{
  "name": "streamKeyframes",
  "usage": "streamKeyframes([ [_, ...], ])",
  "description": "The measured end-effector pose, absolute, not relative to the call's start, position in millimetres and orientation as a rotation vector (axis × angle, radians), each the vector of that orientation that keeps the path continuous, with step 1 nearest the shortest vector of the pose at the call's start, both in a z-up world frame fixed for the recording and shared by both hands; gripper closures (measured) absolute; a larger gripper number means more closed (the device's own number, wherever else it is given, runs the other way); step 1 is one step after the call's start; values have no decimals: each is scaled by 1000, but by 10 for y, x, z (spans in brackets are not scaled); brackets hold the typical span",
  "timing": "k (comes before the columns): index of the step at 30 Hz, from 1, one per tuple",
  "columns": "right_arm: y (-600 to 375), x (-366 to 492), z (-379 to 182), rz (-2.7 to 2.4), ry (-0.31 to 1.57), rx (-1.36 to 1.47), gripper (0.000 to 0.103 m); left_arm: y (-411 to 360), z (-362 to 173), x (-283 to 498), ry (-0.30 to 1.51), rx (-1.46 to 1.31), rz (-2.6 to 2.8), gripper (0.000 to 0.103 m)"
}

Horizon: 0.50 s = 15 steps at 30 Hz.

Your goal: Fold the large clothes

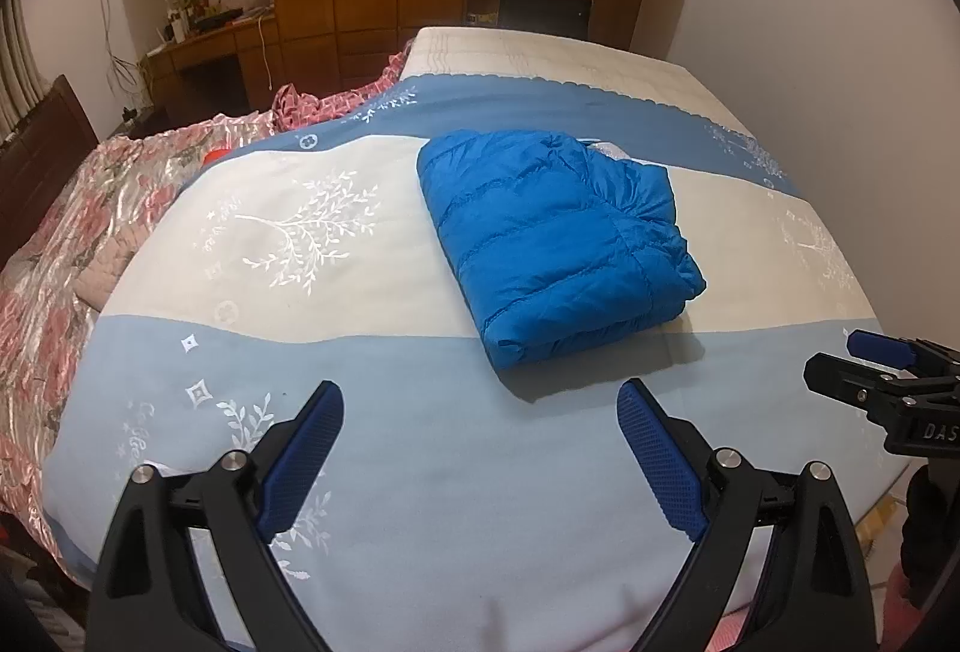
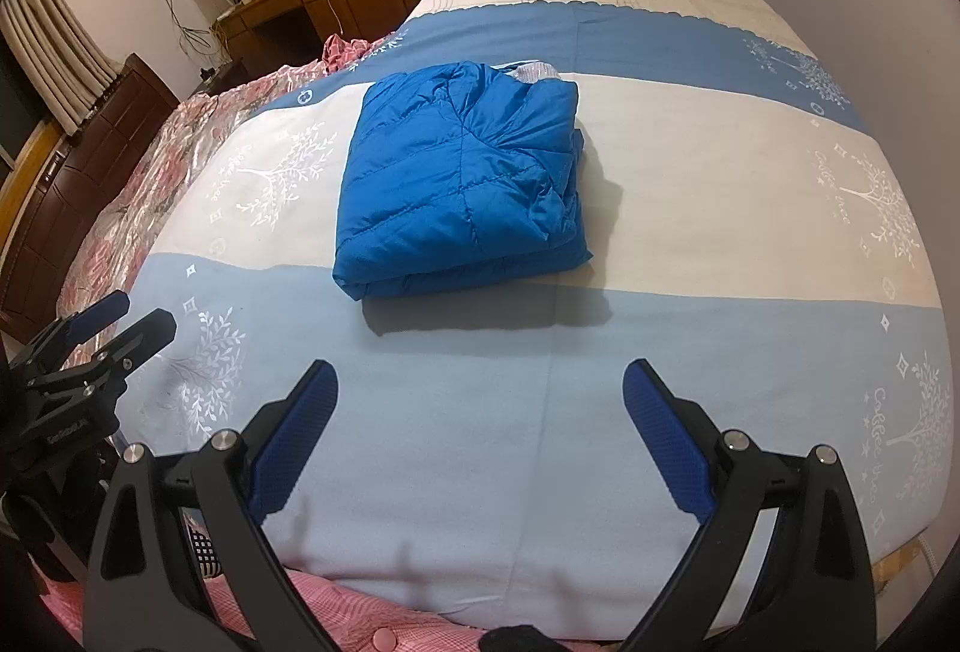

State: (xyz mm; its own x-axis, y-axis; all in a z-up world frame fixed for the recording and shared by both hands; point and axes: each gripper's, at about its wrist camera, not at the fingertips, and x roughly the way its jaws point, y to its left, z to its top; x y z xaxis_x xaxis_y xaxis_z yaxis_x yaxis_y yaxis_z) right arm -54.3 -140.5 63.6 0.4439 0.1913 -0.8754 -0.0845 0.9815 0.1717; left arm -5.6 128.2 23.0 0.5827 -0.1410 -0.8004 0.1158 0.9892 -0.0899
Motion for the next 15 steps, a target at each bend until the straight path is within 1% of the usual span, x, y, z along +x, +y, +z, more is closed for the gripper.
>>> streamKeyframes([
  [15,-1428,-524,585,169,1104,111,8,1313,207,-54,946,-22,-155,10],
])
